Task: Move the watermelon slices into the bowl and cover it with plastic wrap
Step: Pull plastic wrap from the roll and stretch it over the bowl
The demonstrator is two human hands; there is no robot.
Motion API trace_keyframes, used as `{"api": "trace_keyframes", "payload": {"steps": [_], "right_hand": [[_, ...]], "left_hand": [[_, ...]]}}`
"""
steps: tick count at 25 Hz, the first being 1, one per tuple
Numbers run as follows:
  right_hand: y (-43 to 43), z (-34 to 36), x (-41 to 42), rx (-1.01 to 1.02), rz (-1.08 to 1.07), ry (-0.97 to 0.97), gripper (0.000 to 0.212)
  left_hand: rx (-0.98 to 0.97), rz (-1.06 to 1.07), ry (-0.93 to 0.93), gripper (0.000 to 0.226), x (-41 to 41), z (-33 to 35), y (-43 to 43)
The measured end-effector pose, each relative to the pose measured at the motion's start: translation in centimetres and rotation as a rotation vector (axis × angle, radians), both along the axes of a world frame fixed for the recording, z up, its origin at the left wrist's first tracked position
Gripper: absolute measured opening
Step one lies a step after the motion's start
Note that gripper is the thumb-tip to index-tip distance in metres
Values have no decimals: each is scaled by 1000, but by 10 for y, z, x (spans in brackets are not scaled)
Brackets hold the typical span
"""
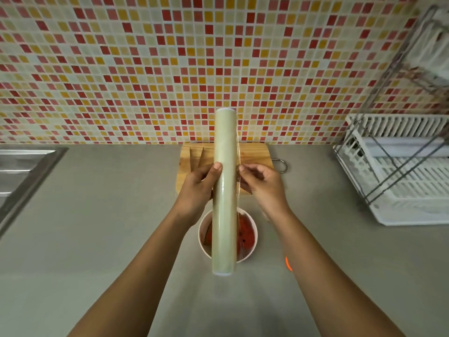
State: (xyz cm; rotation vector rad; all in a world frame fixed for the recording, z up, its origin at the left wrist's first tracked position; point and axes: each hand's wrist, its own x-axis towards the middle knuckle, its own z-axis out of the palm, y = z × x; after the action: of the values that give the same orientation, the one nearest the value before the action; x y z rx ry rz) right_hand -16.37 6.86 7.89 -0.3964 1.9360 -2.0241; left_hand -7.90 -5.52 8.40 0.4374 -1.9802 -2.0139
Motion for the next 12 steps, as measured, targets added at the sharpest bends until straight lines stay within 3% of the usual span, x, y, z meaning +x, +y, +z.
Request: {"api": "trace_keyframes", "payload": {"steps": [5, 9, 12], "right_hand": [[-3, -3, 4, -31, 8, -90, 10], [-6, -1, 8, -1, 17, -79, 16], [-12, 10, 7, 55, -26, 25, 12]], "left_hand": [[-3, 75, -18, 34, 3, -6, 13], [-160, 209, -47, 40, 3, -7, 28], [-264, 228, -2, 23, 4, -8, 35]]}}
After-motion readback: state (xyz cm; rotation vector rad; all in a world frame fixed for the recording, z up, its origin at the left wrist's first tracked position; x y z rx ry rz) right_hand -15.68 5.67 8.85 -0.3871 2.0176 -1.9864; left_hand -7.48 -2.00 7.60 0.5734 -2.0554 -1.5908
